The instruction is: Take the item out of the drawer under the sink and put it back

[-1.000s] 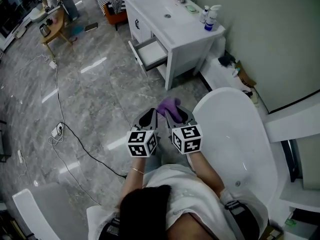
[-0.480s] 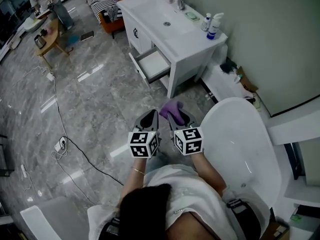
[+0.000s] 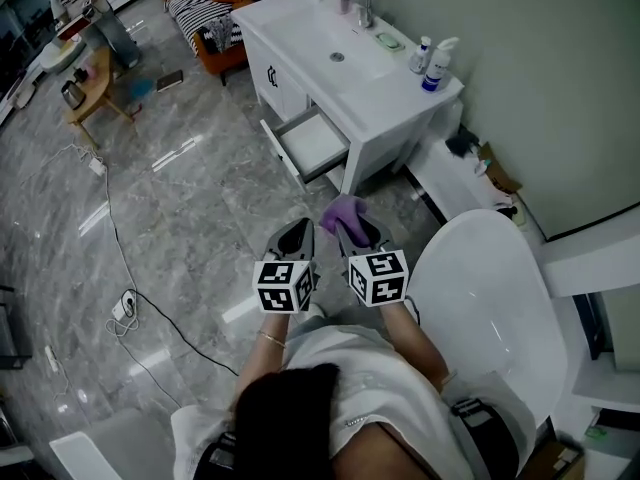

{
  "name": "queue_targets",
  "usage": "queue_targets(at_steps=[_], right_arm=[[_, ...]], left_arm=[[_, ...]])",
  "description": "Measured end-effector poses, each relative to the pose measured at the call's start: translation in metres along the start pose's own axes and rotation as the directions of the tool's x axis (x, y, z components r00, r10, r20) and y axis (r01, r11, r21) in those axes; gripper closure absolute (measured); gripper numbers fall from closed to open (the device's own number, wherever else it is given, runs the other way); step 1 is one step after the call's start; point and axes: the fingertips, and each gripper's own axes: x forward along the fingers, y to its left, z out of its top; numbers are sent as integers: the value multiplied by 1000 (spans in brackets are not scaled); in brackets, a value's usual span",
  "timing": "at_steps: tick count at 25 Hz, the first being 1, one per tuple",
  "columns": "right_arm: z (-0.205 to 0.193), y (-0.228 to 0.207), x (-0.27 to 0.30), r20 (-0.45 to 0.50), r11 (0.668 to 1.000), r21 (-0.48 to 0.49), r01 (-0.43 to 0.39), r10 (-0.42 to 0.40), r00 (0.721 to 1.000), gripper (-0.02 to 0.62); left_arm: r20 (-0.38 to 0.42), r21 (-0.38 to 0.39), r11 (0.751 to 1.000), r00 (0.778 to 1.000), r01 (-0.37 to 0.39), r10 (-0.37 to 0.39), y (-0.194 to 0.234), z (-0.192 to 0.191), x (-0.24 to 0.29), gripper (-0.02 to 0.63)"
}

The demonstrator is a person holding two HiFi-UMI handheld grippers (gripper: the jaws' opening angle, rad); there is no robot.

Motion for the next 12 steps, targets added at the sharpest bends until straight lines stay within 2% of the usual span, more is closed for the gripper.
queue_targets(at_steps=[7, 12], right_arm=[[11, 9, 25, 8, 1000, -19, 17, -17, 1000, 465], [14, 7, 30, 14, 999, 12, 34, -35, 999, 465]], left_arm=[[-10, 3, 999, 999, 32, -32, 21, 16, 14, 601], [-12, -8, 999, 999, 38, -38, 31, 14, 19, 601]])
